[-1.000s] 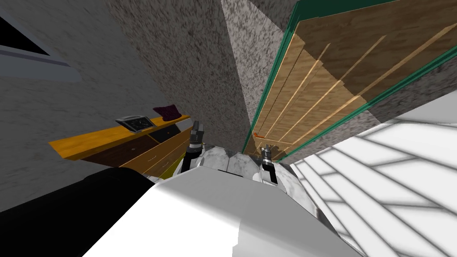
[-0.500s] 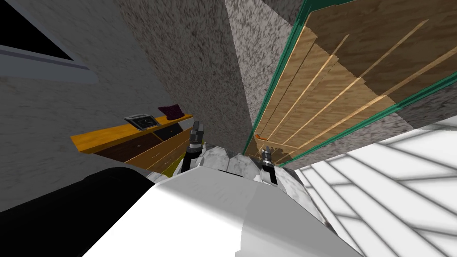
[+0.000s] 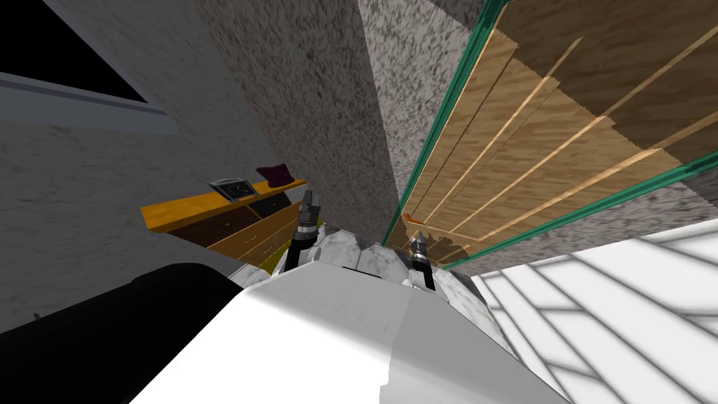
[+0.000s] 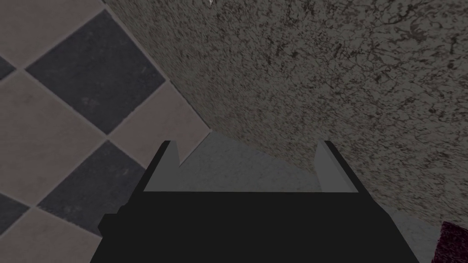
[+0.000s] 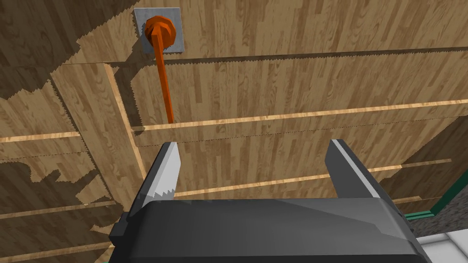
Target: Pull the door open
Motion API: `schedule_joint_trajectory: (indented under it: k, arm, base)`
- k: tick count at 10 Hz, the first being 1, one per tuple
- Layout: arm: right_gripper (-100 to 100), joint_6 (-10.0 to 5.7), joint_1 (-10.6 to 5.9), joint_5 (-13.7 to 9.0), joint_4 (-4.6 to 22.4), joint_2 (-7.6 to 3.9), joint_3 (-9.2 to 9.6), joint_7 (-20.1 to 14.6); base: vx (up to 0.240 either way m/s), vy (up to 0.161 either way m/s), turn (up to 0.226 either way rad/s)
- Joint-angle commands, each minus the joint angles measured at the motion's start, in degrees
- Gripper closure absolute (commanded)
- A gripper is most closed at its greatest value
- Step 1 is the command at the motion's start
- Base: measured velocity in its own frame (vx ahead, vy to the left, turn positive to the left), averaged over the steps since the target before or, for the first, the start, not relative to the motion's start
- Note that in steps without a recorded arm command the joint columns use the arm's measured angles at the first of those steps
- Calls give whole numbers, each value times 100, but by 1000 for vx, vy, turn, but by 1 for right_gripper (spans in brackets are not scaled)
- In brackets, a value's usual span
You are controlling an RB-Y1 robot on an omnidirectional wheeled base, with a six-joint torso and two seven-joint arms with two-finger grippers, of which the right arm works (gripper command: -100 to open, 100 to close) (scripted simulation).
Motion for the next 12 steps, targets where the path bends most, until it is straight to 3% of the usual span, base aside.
schedule_joint_trajectory:
  k: [1,2,6,7,11,12]
  arm:
    - [-100,-105,-87,-60,286,-28,-30,-20]
    - [-100,-105,-87,-60,370,-28,-30,-20]
    - [-100,-321,-362,-199,1159,-106,-110,-61]
    - [-100,-321,-362,-199,1193,-106,-110,-61]
    - [-100,-495,-583,-312,1857,-169,-174,-93]
    - [-100,-495,-583,-312,1857,-169,-174,-93]
  base:
    - [61,-77,180]
    - [41,-62,55]
    - [40,-65,133]
    - [36,-52,52]
    - [37,-54,108]
    - [27,-43,30]
